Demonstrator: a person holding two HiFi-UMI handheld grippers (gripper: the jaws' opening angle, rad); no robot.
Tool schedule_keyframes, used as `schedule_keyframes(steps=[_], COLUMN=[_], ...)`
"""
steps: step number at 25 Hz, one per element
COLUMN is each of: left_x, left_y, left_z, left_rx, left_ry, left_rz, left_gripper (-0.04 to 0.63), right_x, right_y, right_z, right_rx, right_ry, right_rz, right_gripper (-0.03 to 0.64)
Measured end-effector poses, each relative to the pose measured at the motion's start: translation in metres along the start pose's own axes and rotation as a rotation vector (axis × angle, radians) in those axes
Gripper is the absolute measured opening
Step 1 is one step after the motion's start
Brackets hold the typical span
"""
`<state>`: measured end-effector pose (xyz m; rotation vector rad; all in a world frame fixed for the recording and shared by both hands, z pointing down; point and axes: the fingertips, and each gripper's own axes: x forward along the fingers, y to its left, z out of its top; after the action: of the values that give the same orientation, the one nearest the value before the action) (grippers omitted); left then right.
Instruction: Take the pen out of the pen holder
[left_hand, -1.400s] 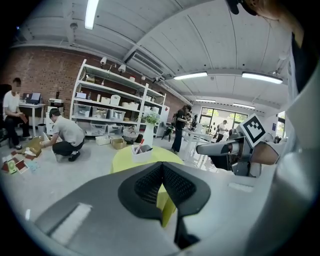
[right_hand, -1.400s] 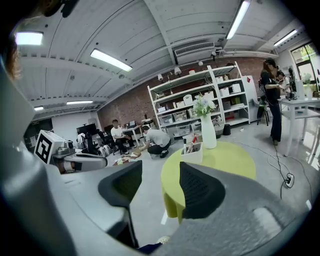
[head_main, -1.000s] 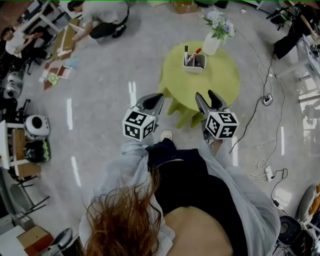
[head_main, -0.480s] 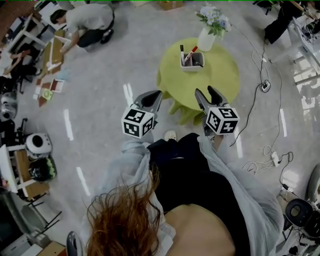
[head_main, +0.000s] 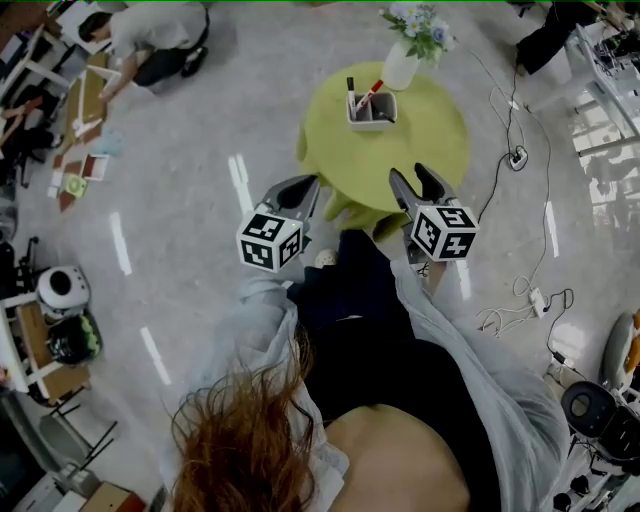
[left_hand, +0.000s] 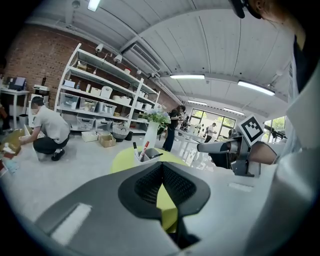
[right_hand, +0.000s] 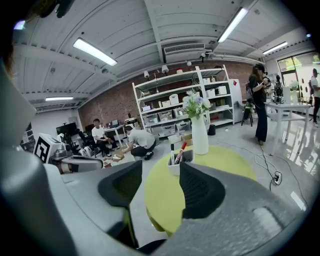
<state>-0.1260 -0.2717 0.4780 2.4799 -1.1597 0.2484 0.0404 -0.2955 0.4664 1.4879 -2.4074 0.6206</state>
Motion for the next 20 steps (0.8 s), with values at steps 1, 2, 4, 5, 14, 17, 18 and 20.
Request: schedule_keyframes(steps=[1,2,4,5,14,17,18,20], left_x=[0.002,0.005,0.011,0.014,0.055,0.068,0.072,0.08], left_y=[0.001,0.001,0.002,0.003,0.022,0.03,0.033,0.039], left_z=[-0.001,-0.002,-0.003,-0.002,0.013,0.016,0.016,0.017], left_rx=[-0.003,-0.006,-0.011,-0.012,-0.018,-0.031,-0.036,-0.048], left_ry=[0.006,0.012,0.024,0.03,0.08,0.09,0.092,0.098], left_rz=[0.0,0.0,0.0,0.002,0.021,0.032,0.035,0.043], left_gripper=[0.017,0.017,0.017,0.017,0.017,0.017,0.017,0.017], right_x=[0.002,0.004,0.009,0.013,0.052,0.07,0.077,0.09], right_y=[-0.002,-0.004,-0.008,-0.011,-0.042,-0.052,-0.054,-0.06], right_z=[0.0,-0.001,-0.002,-0.002,0.005,0.011,0.014,0.017], right_rx=[0.005,0.01,0.014,0.015,0.001,0.0,-0.001,-0.009], right_ry=[0.004,0.008,0.02,0.027,0.097,0.108,0.111,0.123], right_rz=[-0.002,-0.003,-0.002,-0.002,-0.004,0.016,0.023,0.034], right_gripper=[0.23,0.23,0.23,0.23,0.216,0.216,0.216,0.216])
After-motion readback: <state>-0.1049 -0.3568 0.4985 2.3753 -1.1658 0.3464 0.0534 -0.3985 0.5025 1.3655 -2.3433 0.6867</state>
